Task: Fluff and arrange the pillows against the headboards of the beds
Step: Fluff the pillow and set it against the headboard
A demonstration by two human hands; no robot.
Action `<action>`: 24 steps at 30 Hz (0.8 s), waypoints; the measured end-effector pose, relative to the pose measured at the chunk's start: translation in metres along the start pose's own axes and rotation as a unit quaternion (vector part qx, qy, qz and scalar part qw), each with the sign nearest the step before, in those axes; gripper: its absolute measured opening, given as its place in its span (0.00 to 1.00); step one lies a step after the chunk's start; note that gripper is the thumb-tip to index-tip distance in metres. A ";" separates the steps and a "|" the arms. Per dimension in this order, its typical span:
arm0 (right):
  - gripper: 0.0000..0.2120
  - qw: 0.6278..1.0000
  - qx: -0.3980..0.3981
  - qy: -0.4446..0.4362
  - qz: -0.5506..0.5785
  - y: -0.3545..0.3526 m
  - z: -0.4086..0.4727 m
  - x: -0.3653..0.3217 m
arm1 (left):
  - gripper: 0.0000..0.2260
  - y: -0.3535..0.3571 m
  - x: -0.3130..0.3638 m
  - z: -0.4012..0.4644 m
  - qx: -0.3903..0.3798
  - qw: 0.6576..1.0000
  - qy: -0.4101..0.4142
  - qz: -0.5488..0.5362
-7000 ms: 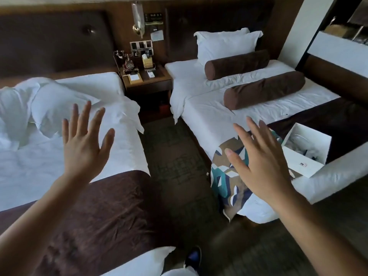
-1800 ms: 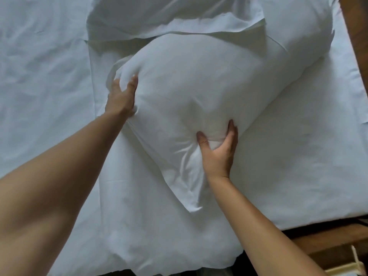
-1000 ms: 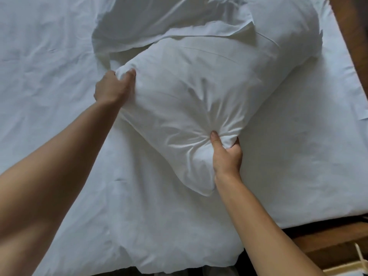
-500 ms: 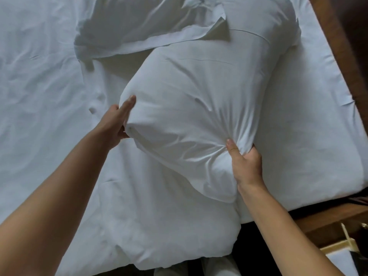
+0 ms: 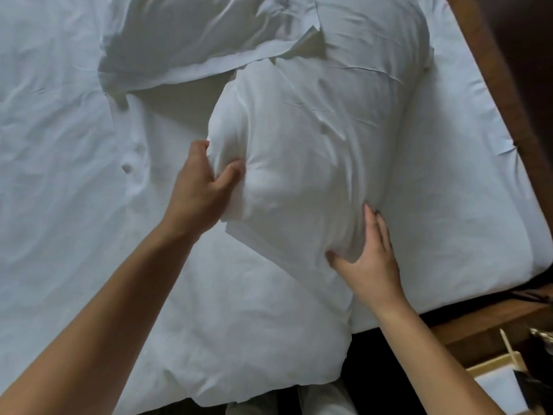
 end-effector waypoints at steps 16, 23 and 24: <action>0.34 0.979 0.066 -0.145 -0.130 -0.067 0.030 0.031 | 0.17 0.112 0.107 -0.118 -0.175 0.945 0.246 0.122; 0.32 0.995 0.057 -0.078 0.008 -0.087 0.029 0.069 | 0.27 0.108 0.090 -0.104 -0.142 0.986 0.084 0.020; 0.32 0.995 0.055 -0.073 0.034 -0.089 0.033 0.066 | 0.32 0.104 0.089 -0.095 -0.130 0.990 0.045 -0.002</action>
Point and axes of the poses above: each hand's wrist, its own z-axis towards the middle knuckle, its own y-axis out of the palm, x = y × z, the point moved 3 cm from there along z, towards the middle knuckle, and after that the axes turned 1 degree about x, right-handed, at the moved point
